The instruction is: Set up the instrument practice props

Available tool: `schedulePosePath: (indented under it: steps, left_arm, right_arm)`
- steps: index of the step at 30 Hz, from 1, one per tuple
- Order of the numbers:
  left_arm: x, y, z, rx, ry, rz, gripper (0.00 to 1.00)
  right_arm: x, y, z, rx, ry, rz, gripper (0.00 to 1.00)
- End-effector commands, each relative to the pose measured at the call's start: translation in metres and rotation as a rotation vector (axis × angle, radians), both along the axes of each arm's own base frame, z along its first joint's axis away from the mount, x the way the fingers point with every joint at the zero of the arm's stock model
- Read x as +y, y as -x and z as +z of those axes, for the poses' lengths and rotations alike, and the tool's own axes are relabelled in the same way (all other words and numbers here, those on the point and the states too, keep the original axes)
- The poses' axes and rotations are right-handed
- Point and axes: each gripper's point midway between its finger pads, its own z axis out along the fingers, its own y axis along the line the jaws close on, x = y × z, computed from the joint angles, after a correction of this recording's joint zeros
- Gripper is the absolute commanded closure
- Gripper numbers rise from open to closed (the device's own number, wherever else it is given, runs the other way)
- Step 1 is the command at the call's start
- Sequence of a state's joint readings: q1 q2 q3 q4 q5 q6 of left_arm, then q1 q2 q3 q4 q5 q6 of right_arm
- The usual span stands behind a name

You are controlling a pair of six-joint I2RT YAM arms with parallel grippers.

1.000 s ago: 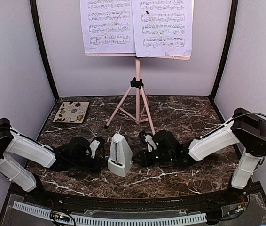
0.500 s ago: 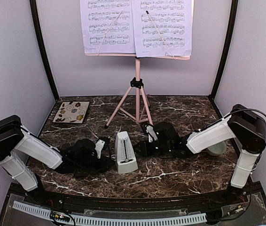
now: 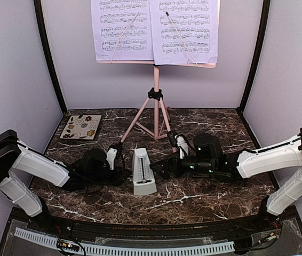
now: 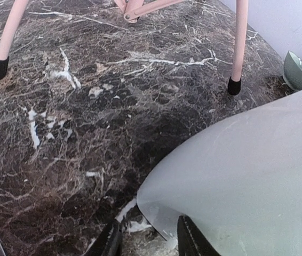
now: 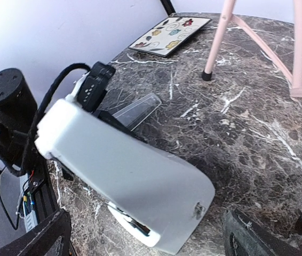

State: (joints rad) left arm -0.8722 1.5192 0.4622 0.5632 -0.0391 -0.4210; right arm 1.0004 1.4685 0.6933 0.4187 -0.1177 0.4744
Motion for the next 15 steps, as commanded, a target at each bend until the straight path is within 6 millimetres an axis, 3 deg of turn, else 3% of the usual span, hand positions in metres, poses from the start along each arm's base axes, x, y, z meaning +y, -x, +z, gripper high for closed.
schedulePosePath:
  steps: [1,7,15]
  left_arm:
    - [-0.012,-0.007,0.014,-0.031,0.018,-0.030,0.62]
    - [-0.014,-0.008,0.017,-0.038,0.020,-0.035,0.62]
    - [-0.014,-0.009,0.022,-0.053,0.028,-0.035,0.62]
  right_arm:
    - [0.019,0.007,0.020,-0.060,-0.012,0.033,0.02]
    - [0.036,0.006,0.023,-0.054,-0.002,0.036,0.06]
    - [0.037,-0.006,0.015,-0.043,0.036,-0.056,0.16]
